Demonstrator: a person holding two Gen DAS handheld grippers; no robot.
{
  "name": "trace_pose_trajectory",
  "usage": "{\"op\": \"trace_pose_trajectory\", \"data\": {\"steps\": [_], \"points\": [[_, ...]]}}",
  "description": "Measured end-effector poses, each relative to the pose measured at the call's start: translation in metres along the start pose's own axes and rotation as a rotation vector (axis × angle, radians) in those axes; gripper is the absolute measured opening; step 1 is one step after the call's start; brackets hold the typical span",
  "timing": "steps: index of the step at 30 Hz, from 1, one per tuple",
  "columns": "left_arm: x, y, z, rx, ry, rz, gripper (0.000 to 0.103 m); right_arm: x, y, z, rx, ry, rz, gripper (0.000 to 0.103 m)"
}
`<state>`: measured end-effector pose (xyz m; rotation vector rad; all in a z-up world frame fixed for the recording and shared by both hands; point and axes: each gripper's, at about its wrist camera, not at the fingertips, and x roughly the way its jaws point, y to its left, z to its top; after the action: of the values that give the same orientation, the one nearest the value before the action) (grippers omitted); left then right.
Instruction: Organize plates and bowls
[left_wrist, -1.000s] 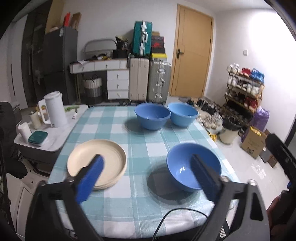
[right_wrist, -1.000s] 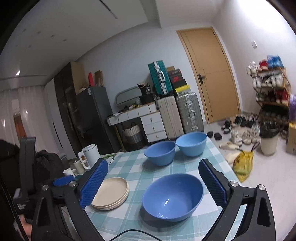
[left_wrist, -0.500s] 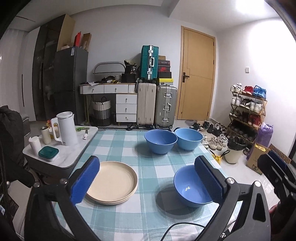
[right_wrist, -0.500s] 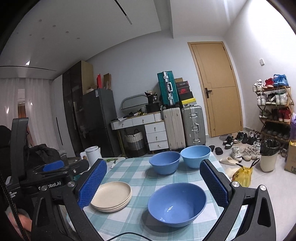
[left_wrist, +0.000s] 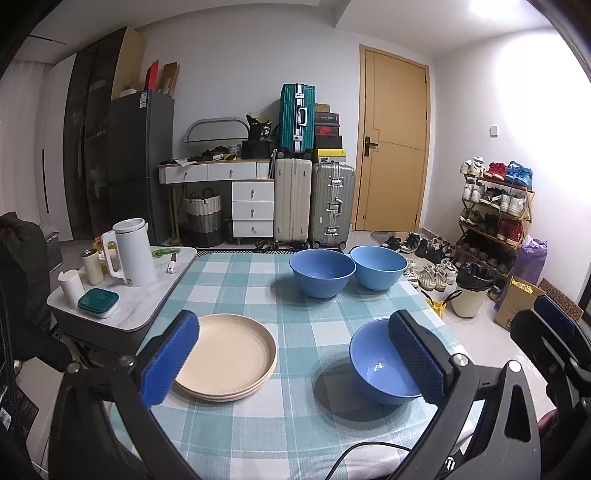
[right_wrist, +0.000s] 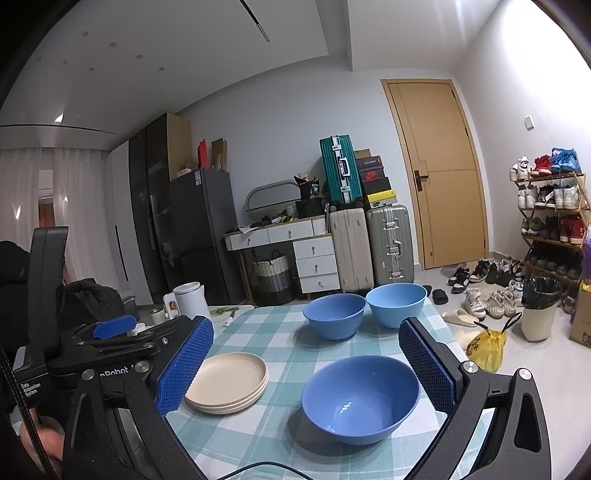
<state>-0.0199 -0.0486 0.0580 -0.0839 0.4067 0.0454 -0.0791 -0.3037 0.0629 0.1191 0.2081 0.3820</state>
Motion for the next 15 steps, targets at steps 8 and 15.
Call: {"op": "trace_pose_trajectory", "data": {"steps": [8, 15], "points": [[0.0018, -0.0021, -0.0045, 0.008, 0.023, -0.002, 0.103, 0.0024, 0.0006, -0.0025, -0.003, 0.006, -0.001, 0.102], [0.0045, -0.0035, -0.0077, 0.023, 0.039, -0.002, 0.103, 0.0073, 0.0010, -0.0041, -0.003, 0.020, 0.008, 0.102]]}}
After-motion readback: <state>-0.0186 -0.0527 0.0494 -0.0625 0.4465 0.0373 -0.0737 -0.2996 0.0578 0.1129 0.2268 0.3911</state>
